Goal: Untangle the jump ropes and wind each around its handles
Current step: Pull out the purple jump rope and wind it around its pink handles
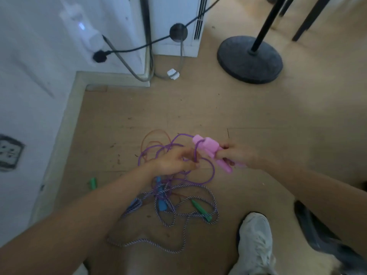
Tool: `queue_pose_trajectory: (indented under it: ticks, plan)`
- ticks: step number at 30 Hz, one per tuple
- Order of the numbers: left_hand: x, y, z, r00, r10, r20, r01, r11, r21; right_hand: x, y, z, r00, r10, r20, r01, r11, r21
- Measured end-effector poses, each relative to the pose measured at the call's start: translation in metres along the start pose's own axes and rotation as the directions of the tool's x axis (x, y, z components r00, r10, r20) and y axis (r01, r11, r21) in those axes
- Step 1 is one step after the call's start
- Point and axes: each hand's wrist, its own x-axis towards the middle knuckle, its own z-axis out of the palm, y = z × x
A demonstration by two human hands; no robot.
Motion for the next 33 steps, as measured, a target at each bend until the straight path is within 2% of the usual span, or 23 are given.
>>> queue_pose_trajectory:
  ticks: [1,3,6,9,11,14,16,17,20,21,22,24,26,28,30,33]
  plan:
    - [-0.008,0.011,-0.005,1.0,0.002,0.0,-0.002,0.999,-0.054,-0.007,-0.012,-0.003,1.0,-0.017,-0.023,0.017,1.0,0.012]
    - [-0.026,0.026,-0.024,0.995,0.046,-0.087,-0.051,0.997,-0.049,-0.025,-0.036,-0.013,0.993,-0.06,-0.098,0.059,0.998,-0.015]
    - [-0.057,0.045,-0.067,0.969,0.105,-0.224,-0.085,0.992,0.099,-0.066,-0.082,-0.028,0.96,-0.189,-0.206,0.177,0.981,-0.073]
    - [-0.091,0.07,-0.108,0.888,0.139,-0.438,-0.08,0.985,0.15,-0.102,-0.13,-0.039,0.9,-0.303,-0.314,0.275,0.953,-0.13]
    - [-0.109,0.091,-0.123,0.845,0.127,-0.52,-0.058,0.987,0.147,-0.124,-0.165,-0.043,0.843,-0.374,-0.386,0.346,0.927,-0.141]
    - [-0.136,0.124,-0.131,0.916,0.126,-0.38,-0.111,0.992,0.061,-0.156,-0.212,-0.039,0.773,-0.481,-0.414,0.472,0.872,-0.132]
    - [-0.151,0.144,-0.128,0.943,0.145,-0.299,-0.118,0.987,0.107,-0.172,-0.232,-0.036,0.735,-0.512,-0.444,0.538,0.839,-0.076]
    - [-0.157,0.151,-0.127,0.932,0.158,-0.326,-0.116,0.983,0.145,-0.178,-0.24,-0.036,0.713,-0.521,-0.469,0.57,0.821,-0.044]
    - [-0.162,0.159,-0.129,0.794,0.169,-0.584,-0.124,0.986,0.116,-0.196,-0.259,-0.039,0.653,-0.543,-0.529,0.643,0.766,0.007]
    - [-0.164,0.162,-0.131,0.751,0.156,-0.642,-0.148,0.987,0.067,-0.201,-0.264,-0.041,0.639,-0.552,-0.535,0.653,0.758,-0.002]
    - [-0.166,0.166,-0.131,0.74,0.163,-0.653,-0.187,0.982,0.033,-0.206,-0.268,-0.042,0.63,-0.56,-0.538,0.659,0.752,-0.012]
    - [-0.168,0.175,-0.13,0.8,0.199,-0.566,-0.223,0.975,0.028,-0.214,-0.275,-0.044,0.616,-0.582,-0.531,0.673,0.739,-0.028]
    - [-0.171,0.185,-0.121,0.896,0.215,-0.39,-0.216,0.975,0.04,-0.219,-0.279,-0.045,0.604,-0.597,-0.528,0.691,0.723,-0.027]
    - [-0.167,0.187,-0.111,0.934,0.226,-0.278,-0.214,0.974,0.074,-0.222,-0.28,-0.047,0.592,-0.587,-0.552,0.696,0.718,-0.016]
    - [-0.162,0.185,-0.105,0.932,0.215,-0.292,-0.192,0.976,0.104,-0.223,-0.277,-0.051,0.59,-0.565,-0.578,0.685,0.728,-0.013]
    - [-0.164,0.172,-0.111,0.898,0.132,-0.421,-0.112,0.991,0.073,-0.221,-0.268,-0.06,0.579,-0.512,-0.635,0.657,0.754,-0.009]
